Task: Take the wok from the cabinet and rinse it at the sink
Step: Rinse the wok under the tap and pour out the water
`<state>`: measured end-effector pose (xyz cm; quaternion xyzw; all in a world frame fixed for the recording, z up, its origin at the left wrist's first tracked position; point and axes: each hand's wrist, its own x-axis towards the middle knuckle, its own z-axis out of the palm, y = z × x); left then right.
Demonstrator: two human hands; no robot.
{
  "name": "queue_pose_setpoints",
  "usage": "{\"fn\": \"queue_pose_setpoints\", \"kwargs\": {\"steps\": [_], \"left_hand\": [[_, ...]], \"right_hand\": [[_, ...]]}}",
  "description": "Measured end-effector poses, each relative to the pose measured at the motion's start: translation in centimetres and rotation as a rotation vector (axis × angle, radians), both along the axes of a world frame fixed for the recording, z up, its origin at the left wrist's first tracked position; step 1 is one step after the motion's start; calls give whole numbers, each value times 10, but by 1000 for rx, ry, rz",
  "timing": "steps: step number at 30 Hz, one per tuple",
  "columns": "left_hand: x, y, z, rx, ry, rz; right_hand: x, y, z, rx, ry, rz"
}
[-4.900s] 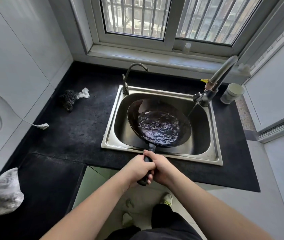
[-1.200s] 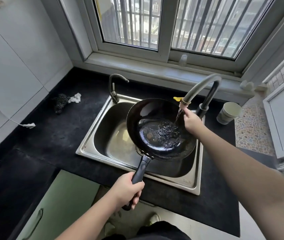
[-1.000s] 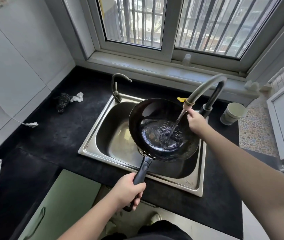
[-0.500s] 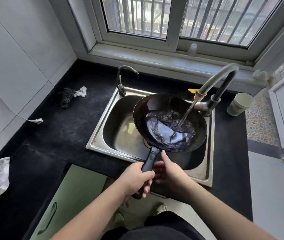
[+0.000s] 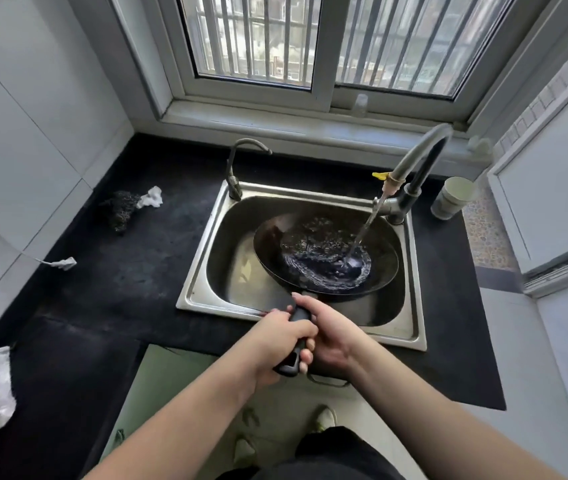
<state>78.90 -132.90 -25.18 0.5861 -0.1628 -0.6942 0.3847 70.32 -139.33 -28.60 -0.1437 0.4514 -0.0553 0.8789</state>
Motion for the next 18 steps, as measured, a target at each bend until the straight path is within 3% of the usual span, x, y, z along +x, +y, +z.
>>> {"fn": "queue_pose_setpoints", "kwargs": {"steps": [7, 18], "left_hand": [[10, -3, 12, 61, 125, 38], [11, 0, 5, 239, 548, 178]], "right_hand": [[7, 6, 22, -27, 35, -25], [2, 19, 19, -39, 159, -224]]}}
